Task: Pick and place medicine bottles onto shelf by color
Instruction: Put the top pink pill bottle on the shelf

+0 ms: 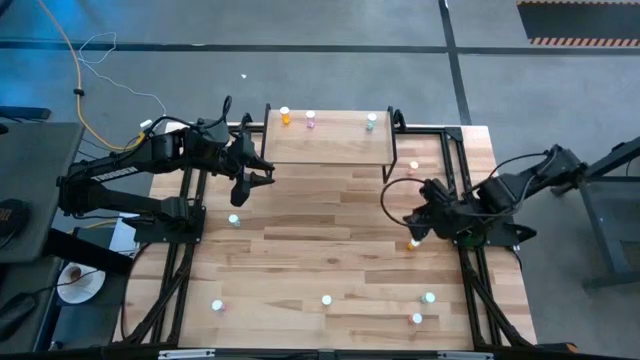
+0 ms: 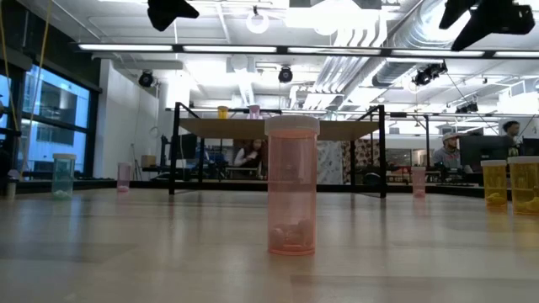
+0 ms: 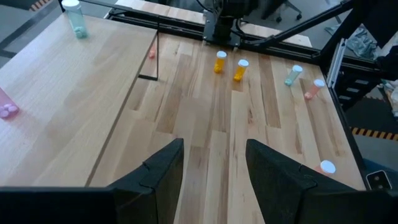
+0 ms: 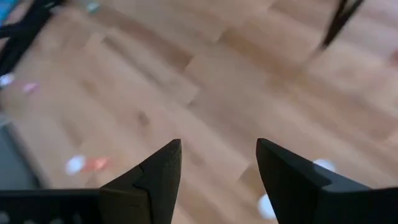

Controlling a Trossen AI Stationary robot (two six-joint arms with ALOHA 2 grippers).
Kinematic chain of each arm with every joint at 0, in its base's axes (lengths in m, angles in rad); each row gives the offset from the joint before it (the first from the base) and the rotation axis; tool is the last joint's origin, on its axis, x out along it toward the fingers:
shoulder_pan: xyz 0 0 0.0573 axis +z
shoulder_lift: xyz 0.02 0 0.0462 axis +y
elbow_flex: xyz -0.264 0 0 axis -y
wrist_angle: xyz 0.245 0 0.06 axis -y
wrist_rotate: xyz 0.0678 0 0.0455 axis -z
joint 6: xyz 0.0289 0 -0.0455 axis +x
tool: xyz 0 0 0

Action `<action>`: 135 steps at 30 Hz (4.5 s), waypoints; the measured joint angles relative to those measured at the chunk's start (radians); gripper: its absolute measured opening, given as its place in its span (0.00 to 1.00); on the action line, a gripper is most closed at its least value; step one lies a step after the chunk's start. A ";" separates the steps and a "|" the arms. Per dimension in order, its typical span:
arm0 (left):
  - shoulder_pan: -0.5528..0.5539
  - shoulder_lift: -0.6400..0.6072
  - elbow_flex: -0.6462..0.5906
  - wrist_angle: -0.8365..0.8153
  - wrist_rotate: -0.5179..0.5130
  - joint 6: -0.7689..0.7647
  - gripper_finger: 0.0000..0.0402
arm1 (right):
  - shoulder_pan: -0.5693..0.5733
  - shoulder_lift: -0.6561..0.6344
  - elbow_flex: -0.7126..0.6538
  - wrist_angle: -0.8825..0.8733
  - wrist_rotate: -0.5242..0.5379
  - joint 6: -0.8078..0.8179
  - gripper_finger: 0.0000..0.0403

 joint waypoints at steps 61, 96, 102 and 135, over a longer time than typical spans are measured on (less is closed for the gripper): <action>0.000 0.000 0.000 -0.013 -0.001 0.088 0.40 | -1.393 0.354 0.000 0.033 -0.505 -0.869 0.50; 0.000 0.000 0.000 -0.028 -0.001 0.088 0.40 | -1.429 0.484 -0.094 0.179 -0.582 -0.768 0.50; 0.000 0.000 0.000 -0.027 -0.001 0.088 0.40 | -1.420 0.484 -0.094 0.200 -0.569 -0.768 0.50; 0.000 0.000 0.000 -0.028 -0.001 0.088 0.40 | -1.372 0.484 -0.094 0.206 -0.504 -0.747 0.50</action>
